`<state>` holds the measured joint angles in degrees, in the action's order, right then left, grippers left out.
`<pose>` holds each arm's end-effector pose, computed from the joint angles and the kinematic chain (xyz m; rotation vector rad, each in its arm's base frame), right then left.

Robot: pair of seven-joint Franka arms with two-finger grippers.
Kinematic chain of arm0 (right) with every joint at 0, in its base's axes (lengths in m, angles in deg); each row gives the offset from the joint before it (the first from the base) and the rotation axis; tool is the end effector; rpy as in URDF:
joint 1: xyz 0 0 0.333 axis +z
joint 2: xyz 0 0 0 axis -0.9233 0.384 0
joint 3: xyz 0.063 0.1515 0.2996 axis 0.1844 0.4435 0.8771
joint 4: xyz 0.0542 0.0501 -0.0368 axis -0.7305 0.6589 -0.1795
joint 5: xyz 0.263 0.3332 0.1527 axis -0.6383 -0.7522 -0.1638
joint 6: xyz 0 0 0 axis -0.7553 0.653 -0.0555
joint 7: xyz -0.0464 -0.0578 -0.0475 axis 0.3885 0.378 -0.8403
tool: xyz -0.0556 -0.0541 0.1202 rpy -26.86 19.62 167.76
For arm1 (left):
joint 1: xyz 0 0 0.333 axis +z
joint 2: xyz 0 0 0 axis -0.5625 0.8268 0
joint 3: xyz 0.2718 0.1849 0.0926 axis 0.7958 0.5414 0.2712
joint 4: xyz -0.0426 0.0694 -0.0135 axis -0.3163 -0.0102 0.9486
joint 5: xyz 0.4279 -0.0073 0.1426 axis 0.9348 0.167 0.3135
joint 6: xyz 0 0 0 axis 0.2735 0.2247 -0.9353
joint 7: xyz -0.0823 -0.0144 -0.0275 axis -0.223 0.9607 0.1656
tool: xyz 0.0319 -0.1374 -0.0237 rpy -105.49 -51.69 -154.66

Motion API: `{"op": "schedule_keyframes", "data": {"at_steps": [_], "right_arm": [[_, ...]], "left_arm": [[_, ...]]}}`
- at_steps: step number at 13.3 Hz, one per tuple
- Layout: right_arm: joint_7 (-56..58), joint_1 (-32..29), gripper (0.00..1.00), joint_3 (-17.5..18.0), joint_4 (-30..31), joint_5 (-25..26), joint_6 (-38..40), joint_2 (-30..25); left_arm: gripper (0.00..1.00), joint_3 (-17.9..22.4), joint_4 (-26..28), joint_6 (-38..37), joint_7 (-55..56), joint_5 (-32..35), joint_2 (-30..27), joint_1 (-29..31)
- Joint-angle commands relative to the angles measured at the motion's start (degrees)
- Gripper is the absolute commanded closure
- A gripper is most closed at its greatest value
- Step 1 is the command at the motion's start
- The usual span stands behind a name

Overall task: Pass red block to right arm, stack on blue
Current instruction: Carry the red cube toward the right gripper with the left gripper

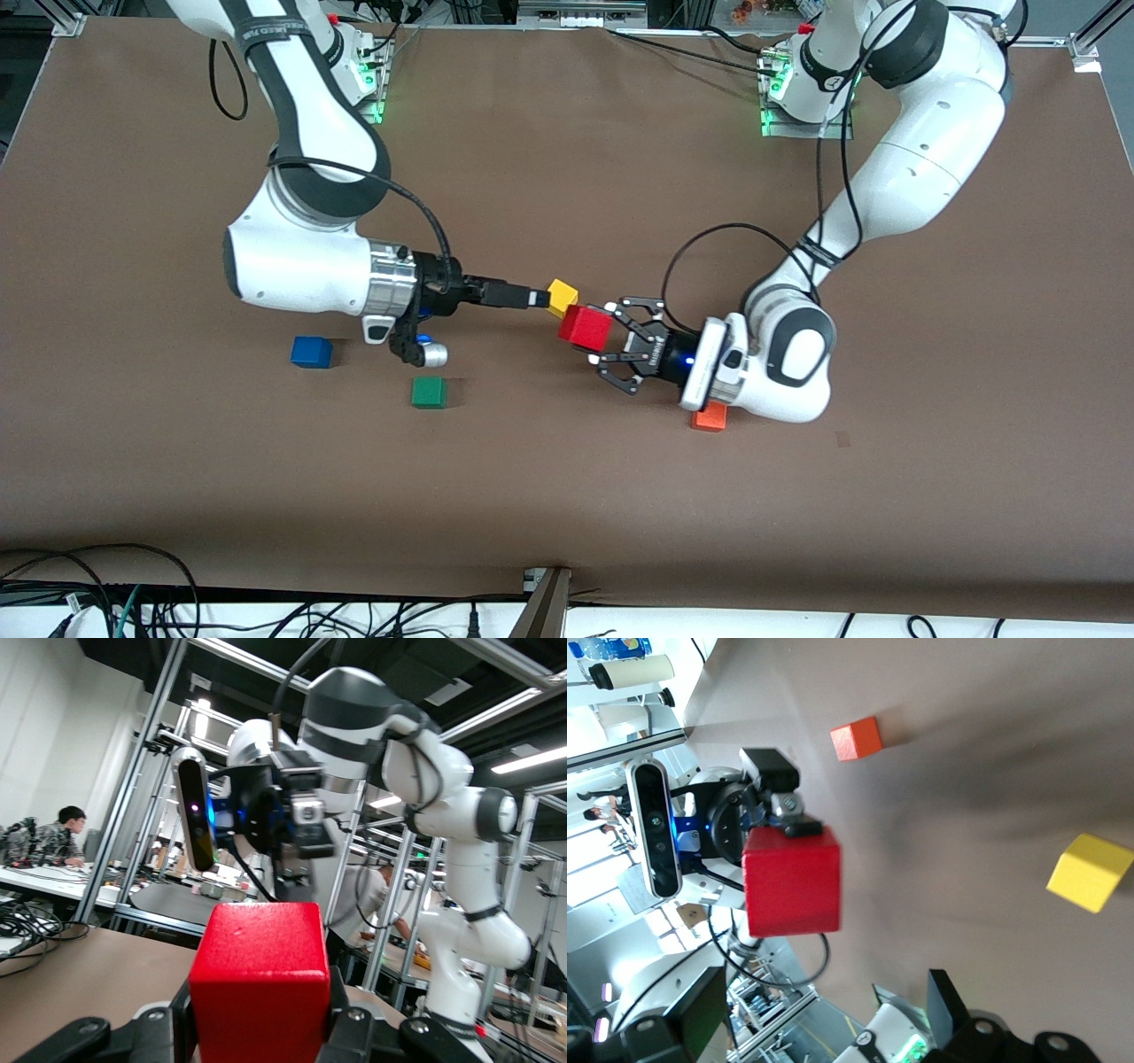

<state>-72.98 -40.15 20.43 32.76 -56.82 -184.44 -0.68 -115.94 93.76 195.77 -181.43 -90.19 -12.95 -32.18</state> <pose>0.6744 0.4144 0.3941 -2.1455 0.3784 0.3493 0.7307 -0.4132 0.2441 1.0600 -0.9626 0.9007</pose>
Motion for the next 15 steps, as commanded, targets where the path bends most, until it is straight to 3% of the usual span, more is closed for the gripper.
{"op": "schedule_keyframes", "data": {"at_steps": [1,15], "right_arm": [[-0.4,0.1,0.0,-0.3,1.7,-4.6,-1.7,-0.6],[1.6,-0.5,0.0,-0.8,2.3,-4.6,-4.9,-0.1]], "left_arm": [[1.0,-3.6,1.6,5.6,2.2,-1.6,-1.6,0.0],[1.0,-5.9,4.0,5.7,5.3,-1.7,-2.9,1.0]]}}
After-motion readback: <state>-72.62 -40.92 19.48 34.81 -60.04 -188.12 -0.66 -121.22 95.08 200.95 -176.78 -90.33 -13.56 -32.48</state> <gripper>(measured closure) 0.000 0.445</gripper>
